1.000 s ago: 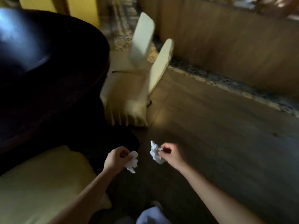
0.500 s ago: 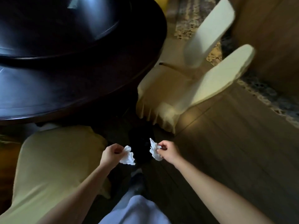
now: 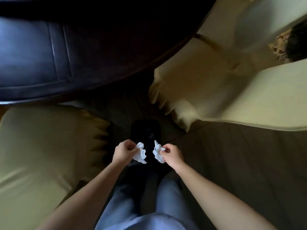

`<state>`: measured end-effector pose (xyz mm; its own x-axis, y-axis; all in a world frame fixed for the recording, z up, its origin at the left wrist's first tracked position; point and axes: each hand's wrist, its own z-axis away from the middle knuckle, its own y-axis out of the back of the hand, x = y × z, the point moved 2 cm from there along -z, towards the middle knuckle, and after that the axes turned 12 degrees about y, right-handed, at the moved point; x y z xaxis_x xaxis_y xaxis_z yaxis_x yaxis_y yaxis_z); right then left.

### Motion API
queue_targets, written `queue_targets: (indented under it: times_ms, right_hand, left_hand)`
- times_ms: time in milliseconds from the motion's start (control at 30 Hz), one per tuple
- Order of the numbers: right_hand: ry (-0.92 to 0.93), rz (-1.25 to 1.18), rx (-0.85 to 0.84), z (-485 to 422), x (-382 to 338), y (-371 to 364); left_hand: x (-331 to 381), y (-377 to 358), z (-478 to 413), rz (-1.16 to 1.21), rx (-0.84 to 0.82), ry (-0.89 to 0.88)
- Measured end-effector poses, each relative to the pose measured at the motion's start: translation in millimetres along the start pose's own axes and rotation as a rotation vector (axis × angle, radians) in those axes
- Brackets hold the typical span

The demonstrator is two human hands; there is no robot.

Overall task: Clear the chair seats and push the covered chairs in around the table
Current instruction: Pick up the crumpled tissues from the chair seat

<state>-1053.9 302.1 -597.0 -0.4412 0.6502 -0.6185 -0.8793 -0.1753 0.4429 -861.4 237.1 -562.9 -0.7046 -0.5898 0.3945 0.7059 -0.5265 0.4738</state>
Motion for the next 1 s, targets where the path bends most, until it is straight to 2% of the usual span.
queue_targets:
  times_ms: [167,300,400,567,633,700,800,1000]
  right_hand:
    - [-0.056,0.019,-0.155,-55.7,32.6,-10.9]
    - [-0.017,0.083,-0.346,-98.0,53.1,-21.8]
    - [-0.063,0.099,-0.467,-105.3,56.0,-20.0]
    - [-0.098,0.058,-0.401,-92.6,62.1,-12.7]
    - [-0.074,0.056,-0.372,-84.6,59.4,-8.5]
    - [-0.033,0.082,-0.363,-77.3,56.9,-5.3]
    - [0.072,0.235,-0.346,-65.6,49.9,-1.3]
    - [0.34,0.493,-0.146,-26.9,8.4,10.9]
  left_hand:
    - [-22.8,-47.5,-46.6,0.124,-0.017,0.234]
    - [-35.1,-82.0,-86.4,0.386,-0.171,0.513]
    - [-31.4,-89.1,-87.9,0.485,-0.2,0.579]
    - [-24.3,-82.8,-76.9,0.374,-0.195,0.478]
    - [-17.9,-82.3,-70.8,0.207,-0.204,0.387]
    - [-12.2,-83.1,-65.5,-0.057,-0.171,0.272]
    - [0.9,-82.0,-53.5,-0.447,-0.073,0.093]
    - [39.0,-55.9,-12.0,-0.634,0.105,-0.287]
